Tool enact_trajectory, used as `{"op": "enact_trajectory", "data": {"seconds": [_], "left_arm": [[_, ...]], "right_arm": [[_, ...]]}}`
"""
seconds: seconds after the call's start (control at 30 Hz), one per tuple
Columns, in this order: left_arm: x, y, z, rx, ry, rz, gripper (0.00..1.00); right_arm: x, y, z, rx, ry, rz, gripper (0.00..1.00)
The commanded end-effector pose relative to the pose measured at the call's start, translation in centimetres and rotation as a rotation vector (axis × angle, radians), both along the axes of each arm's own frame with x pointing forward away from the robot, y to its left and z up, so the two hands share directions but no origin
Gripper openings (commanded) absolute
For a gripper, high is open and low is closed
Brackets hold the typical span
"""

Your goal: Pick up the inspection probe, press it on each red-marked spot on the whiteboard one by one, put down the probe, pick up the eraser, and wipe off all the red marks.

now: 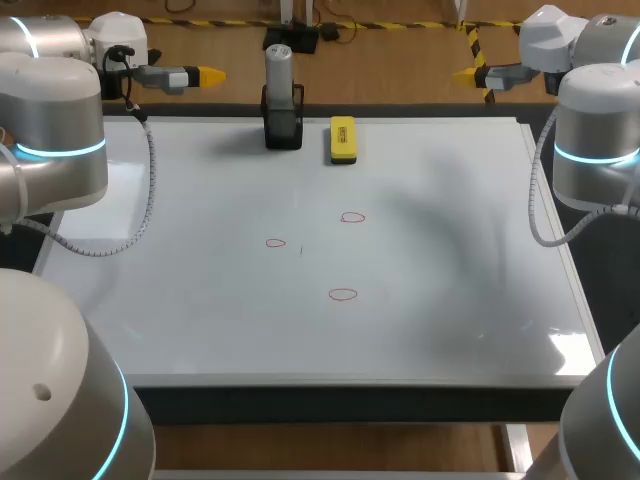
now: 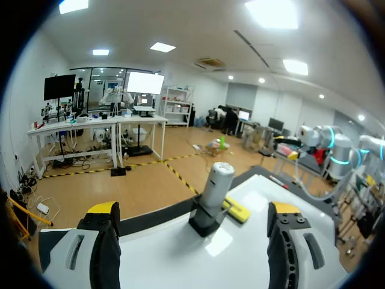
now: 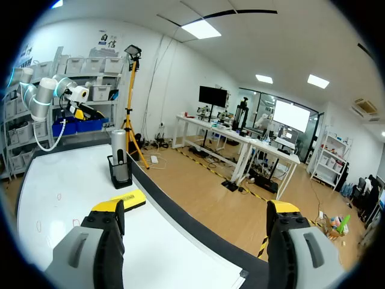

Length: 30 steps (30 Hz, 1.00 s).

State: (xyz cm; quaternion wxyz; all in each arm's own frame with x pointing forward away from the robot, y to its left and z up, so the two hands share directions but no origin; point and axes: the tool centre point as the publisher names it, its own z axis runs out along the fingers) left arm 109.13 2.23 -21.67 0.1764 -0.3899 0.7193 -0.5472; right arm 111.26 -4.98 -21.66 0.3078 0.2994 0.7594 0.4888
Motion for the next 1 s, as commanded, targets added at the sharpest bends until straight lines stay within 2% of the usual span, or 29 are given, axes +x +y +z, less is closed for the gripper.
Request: {"op": "enact_trajectory", "data": {"seconds": [0.03, 0.57, 0.8, 1.0], "left_arm": [[0.0, 0.02, -0.03, -0.001, 0.0, 0.0, 1.0], [0.0, 0.02, -0.03, -0.001, 0.0, 0.0, 1.0], [0.26, -0.21, -0.27, -0.055, -0.055, -0.191, 1.0], [0.43, -0.48, -0.22, -0.133, -0.101, -0.38, 1.0]], "right_arm": [[0.03, -0.02, 0.0, 0.0, 0.001, 0.001, 1.0], [0.03, -0.02, 0.0, 0.0, 0.001, 0.001, 1.0], [0.03, -0.02, 0.0, 0.0, 0.001, 0.001, 1.0], [0.03, -0.02, 0.0, 0.0, 0.001, 0.001, 1.0]]}}
